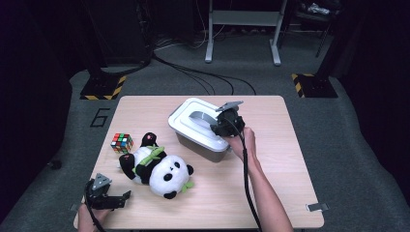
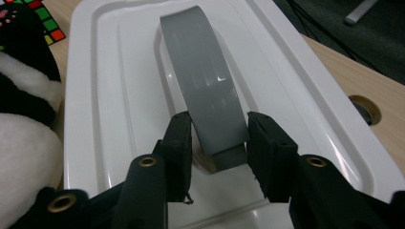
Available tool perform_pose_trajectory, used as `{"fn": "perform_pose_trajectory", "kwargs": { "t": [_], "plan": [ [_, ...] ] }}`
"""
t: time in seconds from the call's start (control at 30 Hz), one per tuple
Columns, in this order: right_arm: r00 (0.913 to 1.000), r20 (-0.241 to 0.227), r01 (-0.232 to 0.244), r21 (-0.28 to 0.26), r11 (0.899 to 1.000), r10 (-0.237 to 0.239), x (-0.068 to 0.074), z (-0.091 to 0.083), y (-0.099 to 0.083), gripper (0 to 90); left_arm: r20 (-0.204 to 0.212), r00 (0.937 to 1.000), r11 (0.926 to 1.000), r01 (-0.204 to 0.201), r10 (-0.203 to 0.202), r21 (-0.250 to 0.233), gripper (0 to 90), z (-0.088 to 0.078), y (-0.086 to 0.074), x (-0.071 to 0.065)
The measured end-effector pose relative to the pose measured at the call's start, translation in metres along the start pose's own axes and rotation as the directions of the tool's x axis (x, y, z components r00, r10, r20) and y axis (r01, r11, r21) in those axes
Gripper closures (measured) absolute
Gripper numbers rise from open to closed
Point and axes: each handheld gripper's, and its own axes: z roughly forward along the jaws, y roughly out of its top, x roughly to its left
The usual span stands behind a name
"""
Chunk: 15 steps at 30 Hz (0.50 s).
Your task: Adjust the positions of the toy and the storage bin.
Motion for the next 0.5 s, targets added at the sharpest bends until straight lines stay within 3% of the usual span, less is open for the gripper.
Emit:
{"fn": "perform_pose_trajectory", "kwargs": {
  "t": [0.2, 0.3, 0.4, 0.5],
  "plan": [
    [0.9974, -0.021, 0.068, -0.022, 0.997, -0.069, -0.001, 0.007, 0.019, 50.5, 0.002, 1.0, 1.0, 0.008, -0.008, -0.001, 0.0, 0.0, 0.0, -0.001],
    [0.9892, -0.028, 0.143, -0.035, 0.989, -0.144, 0.001, 0.011, 0.032, 49.9, 0.002, 1.0, 1.0, 0.008, -0.008, -0.002, 0.0, 0.0, 0.0, -0.001],
    [0.9869, -0.047, 0.154, -0.002, 0.988, -0.154, 0.005, 0.016, 0.042, 50.6, 0.0, 1.0, 1.0, 0.001, -0.001, 0.0, 0.0, 0.0, 0.0, 0.0],
    [0.9776, -0.049, 0.205, 0.011, 0.979, -0.205, 0.007, 0.023, 0.047, 52.1, 0.0, 1.0, 1.0, 0.0, 0.0, 0.0, 0.0, 0.0, 0.0, 0.0]
  ]
}}
